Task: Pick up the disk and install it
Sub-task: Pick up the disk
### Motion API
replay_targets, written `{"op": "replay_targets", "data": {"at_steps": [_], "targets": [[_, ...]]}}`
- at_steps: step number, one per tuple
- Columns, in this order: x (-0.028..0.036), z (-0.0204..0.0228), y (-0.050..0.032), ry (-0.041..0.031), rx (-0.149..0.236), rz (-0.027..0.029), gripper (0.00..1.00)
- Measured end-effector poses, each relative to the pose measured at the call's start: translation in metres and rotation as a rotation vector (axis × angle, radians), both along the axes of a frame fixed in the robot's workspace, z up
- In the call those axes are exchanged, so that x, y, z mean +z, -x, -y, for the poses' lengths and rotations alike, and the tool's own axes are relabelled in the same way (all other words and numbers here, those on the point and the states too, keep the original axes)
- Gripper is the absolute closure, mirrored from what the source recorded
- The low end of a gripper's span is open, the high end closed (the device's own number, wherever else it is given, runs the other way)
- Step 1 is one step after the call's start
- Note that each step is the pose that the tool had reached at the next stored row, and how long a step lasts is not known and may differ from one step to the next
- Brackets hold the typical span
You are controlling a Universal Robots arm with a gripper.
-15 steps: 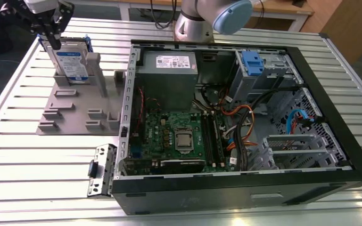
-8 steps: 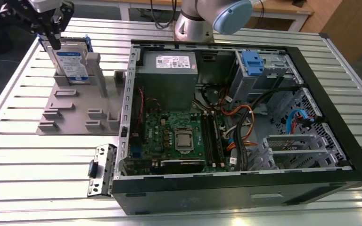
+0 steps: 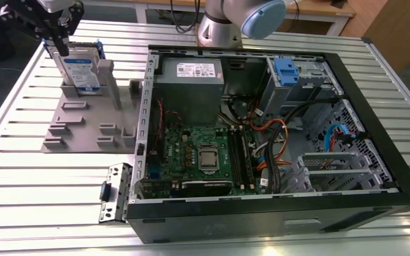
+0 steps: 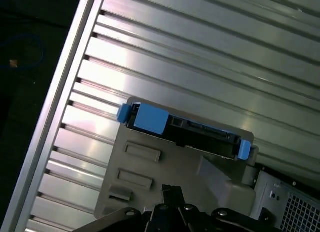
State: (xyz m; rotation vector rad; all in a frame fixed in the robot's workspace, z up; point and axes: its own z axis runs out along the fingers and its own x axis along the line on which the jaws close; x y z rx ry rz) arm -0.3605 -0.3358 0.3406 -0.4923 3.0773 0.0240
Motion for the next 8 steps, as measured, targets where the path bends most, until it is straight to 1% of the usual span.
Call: {"op": "replay_targets", "data": {"at_steps": [8], "targets": [[0.0000, 0.0000, 0.0000, 0.0000, 0.096, 0.0000, 0.90]]}}
